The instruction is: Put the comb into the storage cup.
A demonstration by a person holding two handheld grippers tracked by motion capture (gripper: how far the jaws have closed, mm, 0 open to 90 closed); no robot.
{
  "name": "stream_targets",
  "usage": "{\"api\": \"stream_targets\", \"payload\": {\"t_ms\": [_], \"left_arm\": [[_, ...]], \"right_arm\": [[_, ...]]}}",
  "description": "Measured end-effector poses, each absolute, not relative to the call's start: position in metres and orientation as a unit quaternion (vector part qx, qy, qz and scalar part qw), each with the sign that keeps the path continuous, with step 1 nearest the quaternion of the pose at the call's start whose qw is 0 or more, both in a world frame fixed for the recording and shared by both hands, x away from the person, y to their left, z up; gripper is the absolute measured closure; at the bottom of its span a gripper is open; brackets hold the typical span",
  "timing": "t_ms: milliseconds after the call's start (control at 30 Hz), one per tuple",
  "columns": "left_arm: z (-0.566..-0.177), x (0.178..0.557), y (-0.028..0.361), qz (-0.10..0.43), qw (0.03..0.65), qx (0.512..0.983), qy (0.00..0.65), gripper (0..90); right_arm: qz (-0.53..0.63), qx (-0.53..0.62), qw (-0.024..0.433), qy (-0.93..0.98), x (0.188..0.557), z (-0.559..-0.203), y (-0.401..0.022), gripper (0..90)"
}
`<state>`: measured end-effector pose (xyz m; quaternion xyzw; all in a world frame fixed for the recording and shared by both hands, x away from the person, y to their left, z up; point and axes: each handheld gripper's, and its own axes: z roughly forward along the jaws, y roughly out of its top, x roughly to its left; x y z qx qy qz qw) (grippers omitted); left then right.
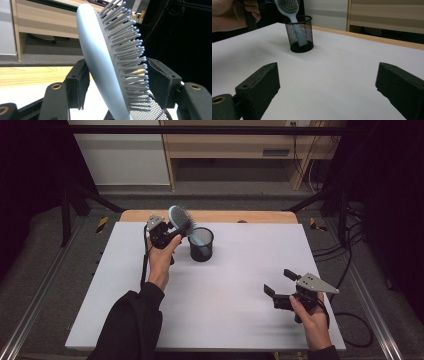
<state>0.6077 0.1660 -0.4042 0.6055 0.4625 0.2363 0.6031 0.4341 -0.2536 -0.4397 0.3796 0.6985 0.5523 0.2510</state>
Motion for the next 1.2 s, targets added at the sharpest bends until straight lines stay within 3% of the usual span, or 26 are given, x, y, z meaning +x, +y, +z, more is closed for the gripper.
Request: {"api": "stream_targets", "payload": {"t_ms": [533, 933, 1200], "left_arm": [[-0.4044, 0.6073, 0.1659, 0.236, 0.597, 0.613, 0.461, 28.4], [-0.4052, 0.6064, 0.1651, 0.244, 0.586, 0.621, 0.459, 15.4], [-0.4046, 0.6059, 0.1648, 0.245, 0.587, 0.621, 0.457, 13.4]], "right_arm": [[0.552, 0.38, 0.251, 0.699, 0.4341, -0.4396, -0.2537, 5.5], [0.551, 0.38, 0.25, 0.699, 0.4342, -0.44, -0.253, 5.5], [0.551, 0.38, 0.25, 0.699, 0.434, -0.4399, -0.2527, 5.5]]}}
